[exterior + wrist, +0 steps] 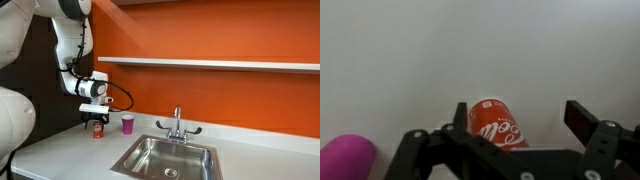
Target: Put the can on the shelf
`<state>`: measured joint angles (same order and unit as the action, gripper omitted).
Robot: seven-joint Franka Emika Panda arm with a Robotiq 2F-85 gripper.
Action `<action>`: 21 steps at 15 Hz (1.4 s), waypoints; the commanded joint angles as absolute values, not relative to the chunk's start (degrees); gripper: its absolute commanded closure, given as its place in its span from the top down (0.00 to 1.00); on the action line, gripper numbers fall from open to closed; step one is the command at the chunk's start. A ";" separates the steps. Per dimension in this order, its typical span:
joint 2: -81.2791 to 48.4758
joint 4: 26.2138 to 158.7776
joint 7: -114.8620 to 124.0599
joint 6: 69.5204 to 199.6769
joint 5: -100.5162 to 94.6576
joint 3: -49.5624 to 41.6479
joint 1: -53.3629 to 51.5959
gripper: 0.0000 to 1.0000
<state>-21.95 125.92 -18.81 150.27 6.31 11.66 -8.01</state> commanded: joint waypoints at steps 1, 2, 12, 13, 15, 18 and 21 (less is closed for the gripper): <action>-21.33 128.13 -19.32 155.49 8.72 14.41 -5.83 1.00; -21.32 128.58 -19.25 157.02 8.72 14.61 -5.76 1.00; -21.97 130.90 -19.23 165.85 8.26 17.08 -3.17 1.00; -22.09 131.00 -19.19 166.38 8.17 17.31 -2.96 1.00; -22.36 130.94 -18.98 167.02 7.90 17.61 -2.71 1.00; -22.82 130.75 -18.89 167.81 7.57 18.05 -2.36 1.00; -23.37 130.44 -18.45 168.58 7.00 17.70 -2.54 1.00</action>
<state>-22.79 130.55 -18.81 166.92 7.80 16.17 -4.33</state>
